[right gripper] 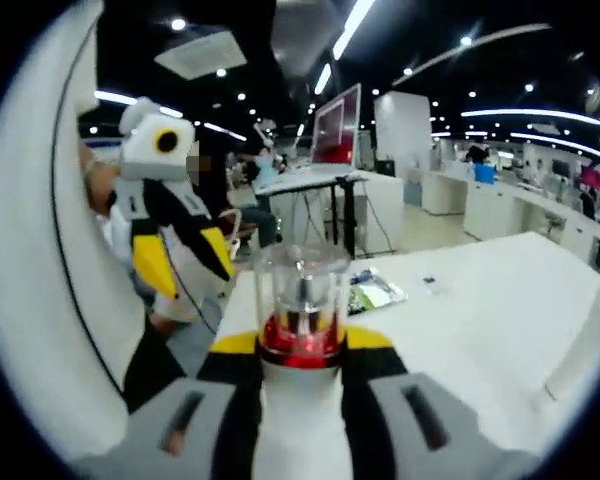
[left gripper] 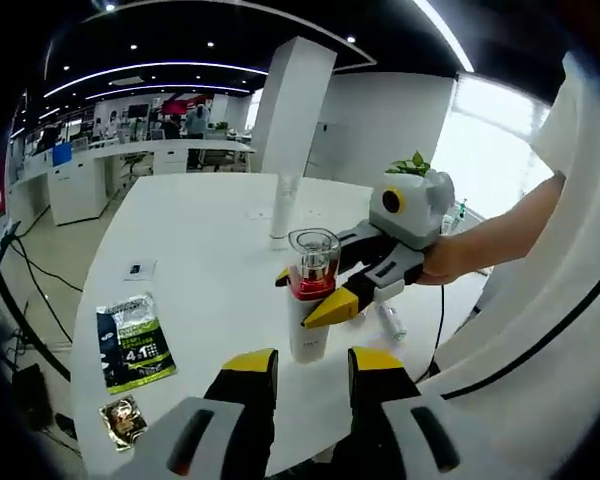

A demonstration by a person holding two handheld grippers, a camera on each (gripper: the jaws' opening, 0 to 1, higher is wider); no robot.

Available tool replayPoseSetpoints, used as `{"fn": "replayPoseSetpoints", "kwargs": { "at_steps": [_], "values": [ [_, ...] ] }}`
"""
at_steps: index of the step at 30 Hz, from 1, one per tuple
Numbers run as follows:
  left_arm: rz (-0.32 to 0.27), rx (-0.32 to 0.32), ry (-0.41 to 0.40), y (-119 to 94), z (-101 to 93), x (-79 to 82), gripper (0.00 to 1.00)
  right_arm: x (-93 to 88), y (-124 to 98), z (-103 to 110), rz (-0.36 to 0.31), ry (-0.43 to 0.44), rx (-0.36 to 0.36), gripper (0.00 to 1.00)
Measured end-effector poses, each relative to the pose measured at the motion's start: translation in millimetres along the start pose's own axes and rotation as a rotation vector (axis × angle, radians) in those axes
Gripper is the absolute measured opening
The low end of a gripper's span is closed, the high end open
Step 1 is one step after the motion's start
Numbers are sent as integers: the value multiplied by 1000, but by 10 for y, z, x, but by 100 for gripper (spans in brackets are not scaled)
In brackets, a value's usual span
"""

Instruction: Arrange the skincare products in the storage area until every visible bottle or jar stands upright without overlapping.

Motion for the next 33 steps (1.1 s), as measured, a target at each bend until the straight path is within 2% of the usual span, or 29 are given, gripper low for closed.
{"fn": "replayPoseSetpoints", "kwargs": {
  "at_steps": [5,17,24,33],
  "values": [
    [0,15,-9,-43,18,-34,28,-58,48,7,-11,-12,31,27],
    [12,16,-3,-40,42,-64,28,-238,55,65,45,-53,80,27],
    [14,16,7,-39,79,-52,28,-243,73,110,31,-67,115,27],
    [5,6,21,-6,72,-10,28,-257,51,132,47,-83,133,28]
  ]
}}
Point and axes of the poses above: the point that each gripper's makers call its tool centre point, and the gripper's own axes: y roughly forward along the fingers, z roughly to its left, x roughly out of its top, the point moved 3 cm from there along -y, roughly backward along the fingers, and after that the axes turned 2 degrees about x, right-handed, at the moved point
